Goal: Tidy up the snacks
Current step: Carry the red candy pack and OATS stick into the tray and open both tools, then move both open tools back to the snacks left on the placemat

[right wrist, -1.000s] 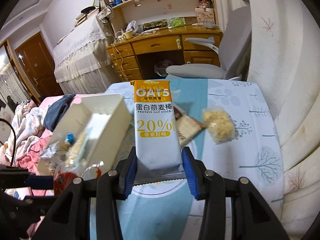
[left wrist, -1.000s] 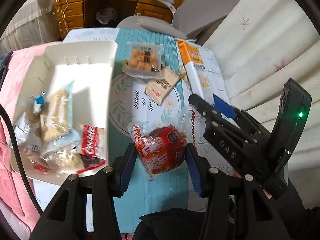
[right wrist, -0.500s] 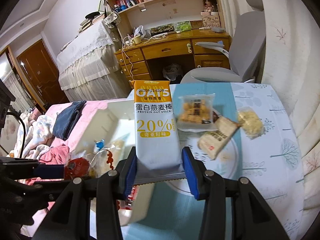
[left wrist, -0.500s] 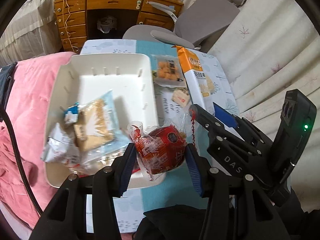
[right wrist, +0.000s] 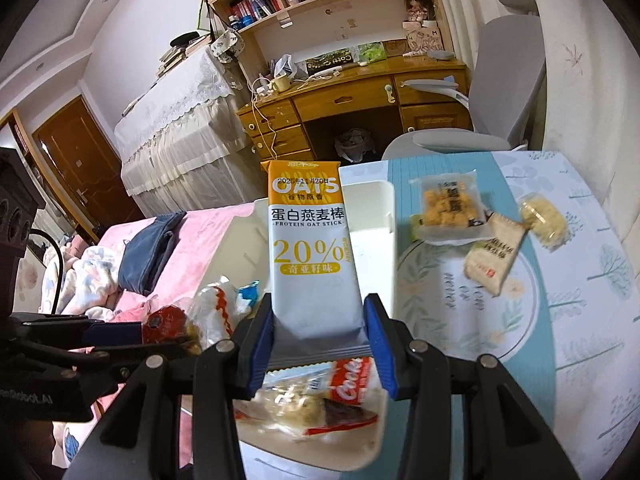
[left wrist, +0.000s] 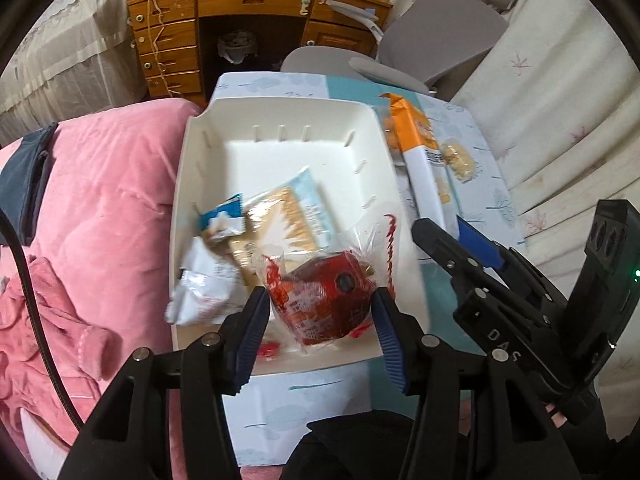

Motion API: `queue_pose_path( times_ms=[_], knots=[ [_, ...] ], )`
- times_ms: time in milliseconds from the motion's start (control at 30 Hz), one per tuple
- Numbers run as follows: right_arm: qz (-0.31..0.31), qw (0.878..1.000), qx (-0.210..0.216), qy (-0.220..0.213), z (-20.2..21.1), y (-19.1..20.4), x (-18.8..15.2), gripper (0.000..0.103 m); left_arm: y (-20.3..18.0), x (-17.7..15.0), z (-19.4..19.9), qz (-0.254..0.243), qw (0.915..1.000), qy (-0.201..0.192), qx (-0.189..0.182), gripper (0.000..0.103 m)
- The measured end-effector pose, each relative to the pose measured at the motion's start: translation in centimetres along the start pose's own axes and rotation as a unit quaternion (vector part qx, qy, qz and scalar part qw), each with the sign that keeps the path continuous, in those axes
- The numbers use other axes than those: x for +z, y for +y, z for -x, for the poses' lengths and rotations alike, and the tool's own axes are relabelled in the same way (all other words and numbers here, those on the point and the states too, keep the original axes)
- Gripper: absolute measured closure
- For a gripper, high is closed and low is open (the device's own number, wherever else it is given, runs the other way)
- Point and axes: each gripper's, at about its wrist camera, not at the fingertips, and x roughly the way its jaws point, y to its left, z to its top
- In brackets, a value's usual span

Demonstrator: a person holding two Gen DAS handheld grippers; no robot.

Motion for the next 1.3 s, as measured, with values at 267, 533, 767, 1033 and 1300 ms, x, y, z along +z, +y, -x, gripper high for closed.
queue_pose_path(
  times_ms=[267,533,767,1033,1300],
  knots=[
    [-0.018,0.999,-0.008,0.035,-1.3,0.9,-1.2,0.039,1.9,-0.3,-0.2,0.009,0.9999,0.006,0.012,0.025],
    [-0.035,0.998,-0.026,0.043,0.0,-0.5,-2.6,0.039,0.7,-0.3,-0.9,0.002,0.9999,0.015,0.004,0.023],
    [-0.053,0.996,-0.053,0.054,1.8,-3.2,-3.6,0.039,-1.7,0.2,-1.7,-0.004,0.9997,0.023,-0.001,0.023],
    [-0.069,0.992,-0.079,0.068,3.7,-7.5,-3.9,0.039,-5.8,1.9,-2.7,-0.021,0.9993,0.026,-0.014,0.018],
    [-0.067,0.991,-0.089,0.077,4.9,-12.5,-2.2,0.035,-10.5,4.7,-3.7,-0.022,0.9993,0.021,-0.019,0.015]
  ],
)
